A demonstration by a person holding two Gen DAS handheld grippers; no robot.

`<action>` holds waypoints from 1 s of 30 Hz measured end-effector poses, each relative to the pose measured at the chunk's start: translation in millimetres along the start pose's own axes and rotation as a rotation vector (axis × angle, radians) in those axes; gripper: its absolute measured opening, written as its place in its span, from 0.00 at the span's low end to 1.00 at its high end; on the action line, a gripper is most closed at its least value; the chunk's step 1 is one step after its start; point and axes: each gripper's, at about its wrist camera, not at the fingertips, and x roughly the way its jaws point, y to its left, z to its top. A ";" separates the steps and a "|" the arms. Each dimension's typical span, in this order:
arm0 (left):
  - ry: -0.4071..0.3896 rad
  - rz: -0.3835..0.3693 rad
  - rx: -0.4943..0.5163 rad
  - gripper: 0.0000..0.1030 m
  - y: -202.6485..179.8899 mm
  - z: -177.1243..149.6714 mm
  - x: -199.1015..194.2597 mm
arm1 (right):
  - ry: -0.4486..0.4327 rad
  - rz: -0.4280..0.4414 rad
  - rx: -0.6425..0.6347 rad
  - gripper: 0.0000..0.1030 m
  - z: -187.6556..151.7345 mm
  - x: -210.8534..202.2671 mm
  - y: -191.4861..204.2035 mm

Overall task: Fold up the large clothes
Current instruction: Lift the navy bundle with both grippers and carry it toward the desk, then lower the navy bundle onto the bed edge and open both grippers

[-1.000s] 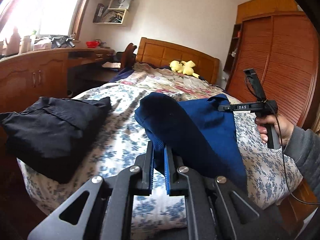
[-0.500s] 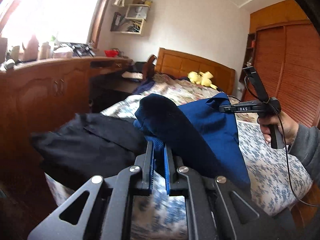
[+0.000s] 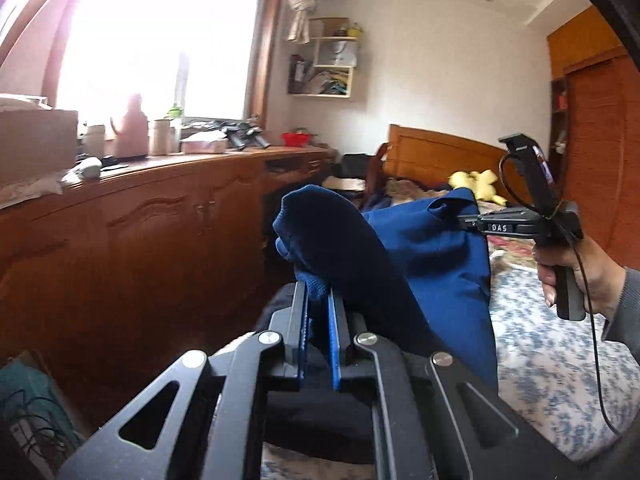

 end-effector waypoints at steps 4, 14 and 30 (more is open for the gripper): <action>0.034 0.031 -0.017 0.07 19.5 -17.9 13.9 | -0.033 -0.002 -0.008 0.05 15.4 25.4 23.9; 0.145 0.084 -0.034 0.10 35.3 -56.9 40.5 | 0.091 0.015 -0.001 0.44 -18.0 87.9 47.4; 0.080 0.122 0.013 0.51 28.0 -24.0 -1.3 | 0.104 0.370 -0.099 0.58 -71.2 64.1 136.7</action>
